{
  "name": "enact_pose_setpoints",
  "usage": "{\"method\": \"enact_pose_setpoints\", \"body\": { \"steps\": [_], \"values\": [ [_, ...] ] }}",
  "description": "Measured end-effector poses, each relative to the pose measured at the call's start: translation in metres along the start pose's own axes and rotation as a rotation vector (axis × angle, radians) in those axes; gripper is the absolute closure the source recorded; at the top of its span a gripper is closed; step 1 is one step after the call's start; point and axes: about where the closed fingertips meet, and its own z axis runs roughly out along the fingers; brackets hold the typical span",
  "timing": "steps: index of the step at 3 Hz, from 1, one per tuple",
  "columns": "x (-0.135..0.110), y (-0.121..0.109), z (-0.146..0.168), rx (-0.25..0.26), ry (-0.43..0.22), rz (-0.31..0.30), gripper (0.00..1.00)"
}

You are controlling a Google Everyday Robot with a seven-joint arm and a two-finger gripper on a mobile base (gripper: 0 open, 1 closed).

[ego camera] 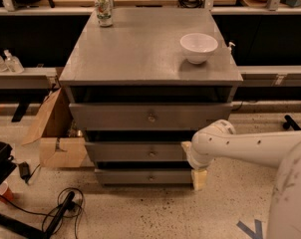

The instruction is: Open middle drawer

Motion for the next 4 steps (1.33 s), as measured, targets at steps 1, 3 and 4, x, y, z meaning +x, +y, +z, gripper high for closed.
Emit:
{"method": "enact_pose_setpoints", "body": {
  "steps": [1, 3, 4],
  "values": [
    [0.001, -0.021, 0.016, -0.002, 0.03, -0.028, 0.0],
    [0.021, -0.058, 0.045, -0.038, 0.062, 0.071, 0.0],
    [0.031, -0.074, 0.061, -0.04, 0.045, 0.163, 0.0]
  ]
}}
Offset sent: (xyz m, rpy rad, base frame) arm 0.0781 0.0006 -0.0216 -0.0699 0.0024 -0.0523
